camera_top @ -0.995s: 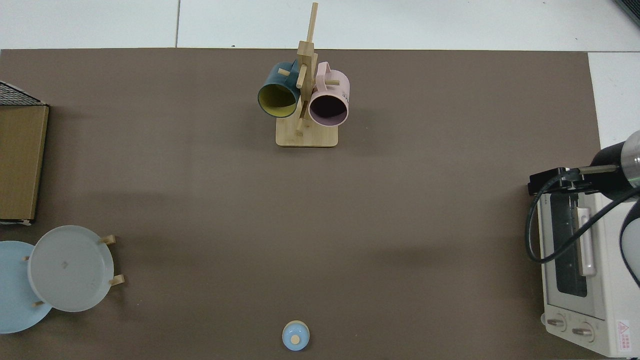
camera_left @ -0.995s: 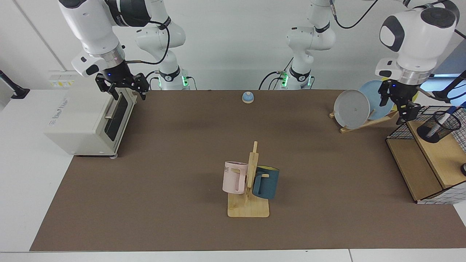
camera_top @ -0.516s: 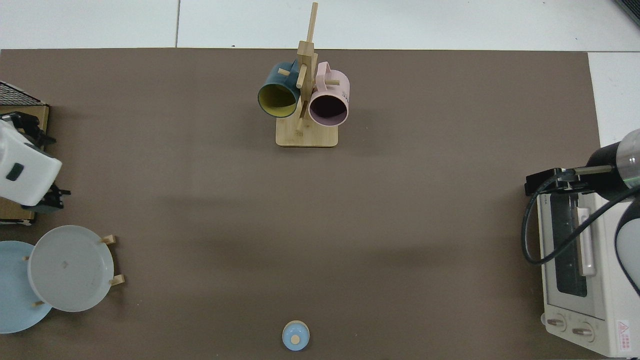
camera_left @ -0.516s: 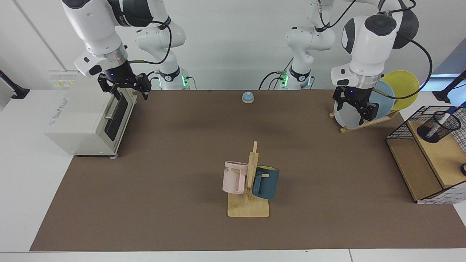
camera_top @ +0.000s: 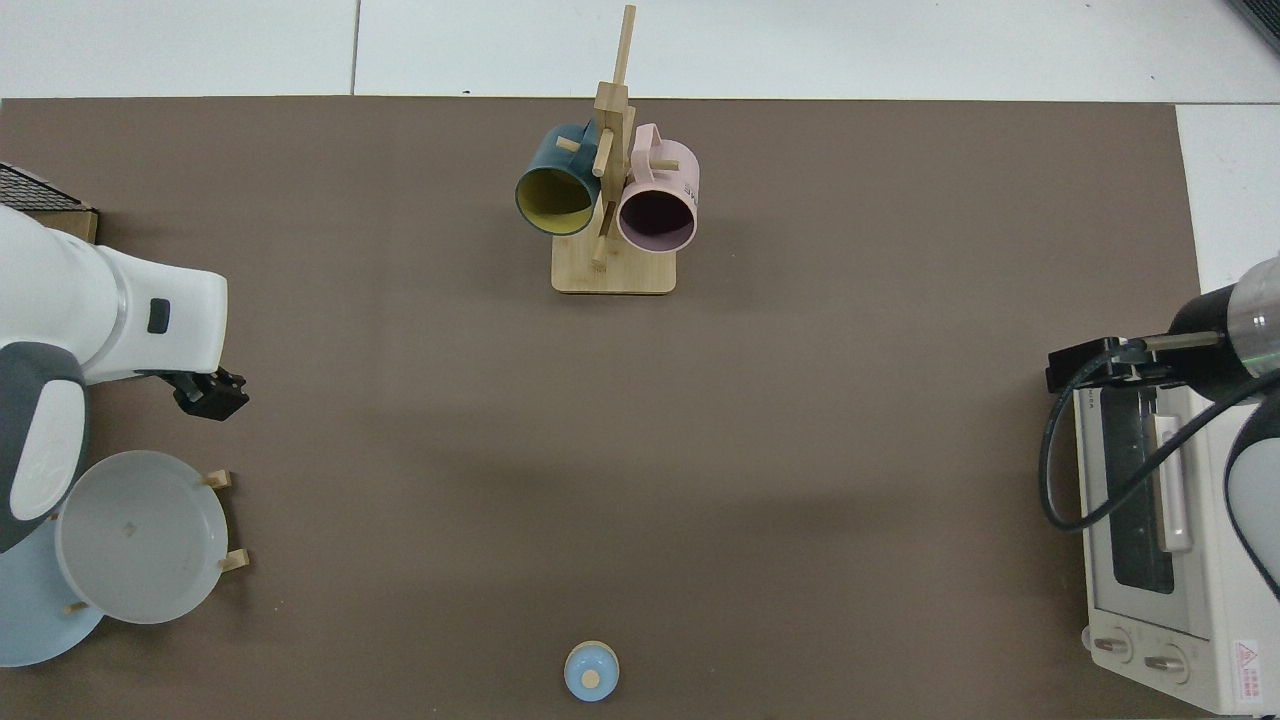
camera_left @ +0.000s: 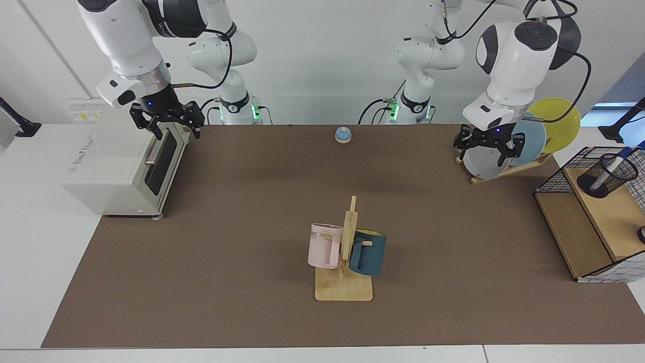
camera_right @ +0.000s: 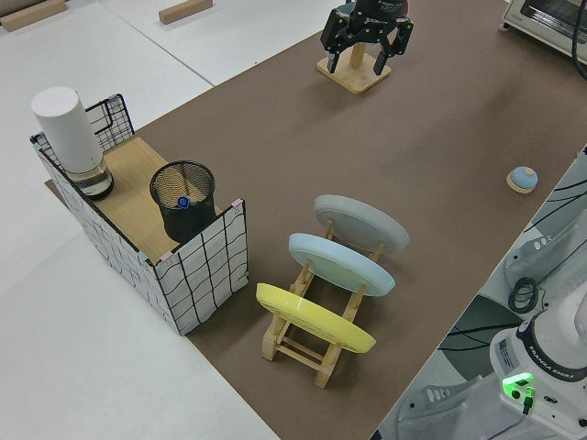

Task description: Put markers into pen holder

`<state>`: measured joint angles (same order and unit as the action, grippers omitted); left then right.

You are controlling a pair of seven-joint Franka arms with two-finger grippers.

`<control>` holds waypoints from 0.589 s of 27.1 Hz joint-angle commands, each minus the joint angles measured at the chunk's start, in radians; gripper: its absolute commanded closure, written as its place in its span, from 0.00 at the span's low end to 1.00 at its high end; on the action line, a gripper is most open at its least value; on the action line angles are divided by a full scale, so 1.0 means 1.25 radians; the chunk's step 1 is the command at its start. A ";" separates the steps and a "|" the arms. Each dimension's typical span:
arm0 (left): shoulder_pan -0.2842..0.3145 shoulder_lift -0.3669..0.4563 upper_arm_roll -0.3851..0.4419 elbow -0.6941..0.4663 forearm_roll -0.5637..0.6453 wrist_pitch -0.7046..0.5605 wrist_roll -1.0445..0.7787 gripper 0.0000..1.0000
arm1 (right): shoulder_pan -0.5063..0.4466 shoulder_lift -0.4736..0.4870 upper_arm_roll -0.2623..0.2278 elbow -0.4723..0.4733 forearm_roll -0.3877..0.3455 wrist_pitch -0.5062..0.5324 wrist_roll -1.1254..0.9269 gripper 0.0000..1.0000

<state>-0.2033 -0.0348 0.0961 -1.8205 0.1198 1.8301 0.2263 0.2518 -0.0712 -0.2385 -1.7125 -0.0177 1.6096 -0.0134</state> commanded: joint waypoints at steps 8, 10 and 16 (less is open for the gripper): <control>0.131 -0.016 -0.111 0.019 -0.015 -0.009 -0.047 0.00 | -0.021 -0.014 0.006 -0.019 0.001 0.021 -0.032 0.00; 0.139 -0.021 -0.122 0.022 -0.015 -0.015 -0.047 0.00 | -0.020 -0.015 0.006 -0.019 0.001 0.021 -0.032 0.00; 0.172 -0.024 -0.141 0.022 -0.053 -0.023 -0.045 0.00 | -0.015 -0.017 0.006 -0.022 0.004 0.017 -0.032 0.00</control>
<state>-0.0428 -0.0552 -0.0440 -1.7998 0.1144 1.8281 0.1733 0.2405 -0.0712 -0.2386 -1.7125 -0.0177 1.6118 -0.0251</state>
